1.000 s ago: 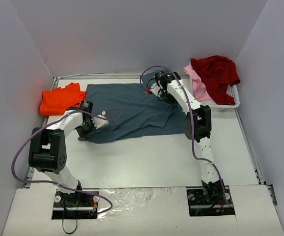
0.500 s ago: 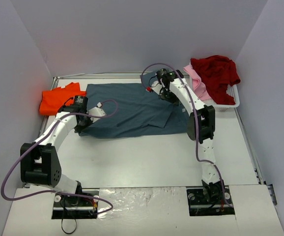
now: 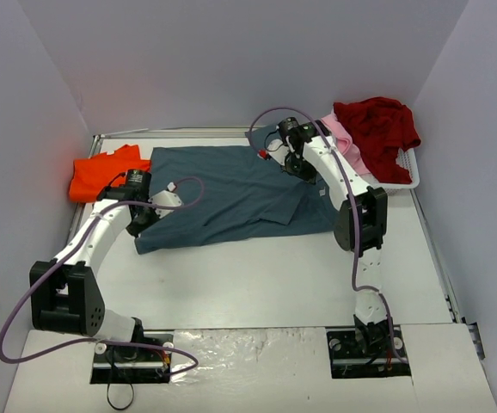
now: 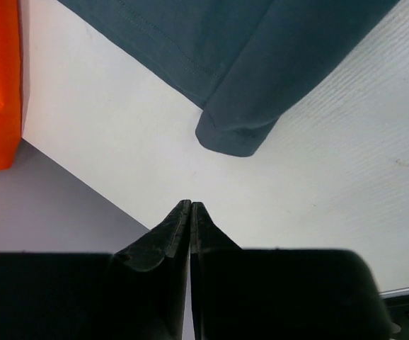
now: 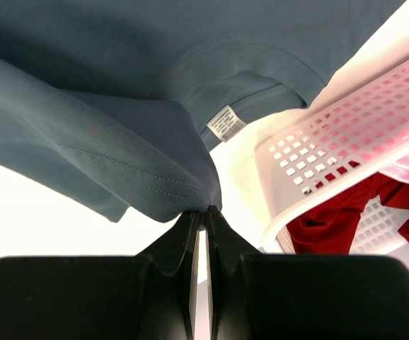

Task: Fold and stack the t-shirts
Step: Fold the flattened tshirt in 1/3 of the way

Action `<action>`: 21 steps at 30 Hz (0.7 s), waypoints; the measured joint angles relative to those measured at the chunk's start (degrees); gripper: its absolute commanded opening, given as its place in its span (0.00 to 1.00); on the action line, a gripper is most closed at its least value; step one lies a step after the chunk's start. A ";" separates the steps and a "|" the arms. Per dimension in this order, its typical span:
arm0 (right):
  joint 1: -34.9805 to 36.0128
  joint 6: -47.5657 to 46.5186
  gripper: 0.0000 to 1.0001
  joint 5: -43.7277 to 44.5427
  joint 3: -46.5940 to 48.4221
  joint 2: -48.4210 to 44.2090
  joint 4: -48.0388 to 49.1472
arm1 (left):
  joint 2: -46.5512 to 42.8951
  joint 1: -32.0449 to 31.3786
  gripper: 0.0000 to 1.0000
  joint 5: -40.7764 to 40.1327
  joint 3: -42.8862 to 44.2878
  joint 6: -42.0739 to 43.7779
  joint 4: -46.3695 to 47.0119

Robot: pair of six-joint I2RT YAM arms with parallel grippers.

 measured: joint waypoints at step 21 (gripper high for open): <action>0.00 0.13 0.00 -1.57 -8.66 -6.45 1.70 | -1.68 -0.92 0.29 2.86 -7.63 0.37 2.84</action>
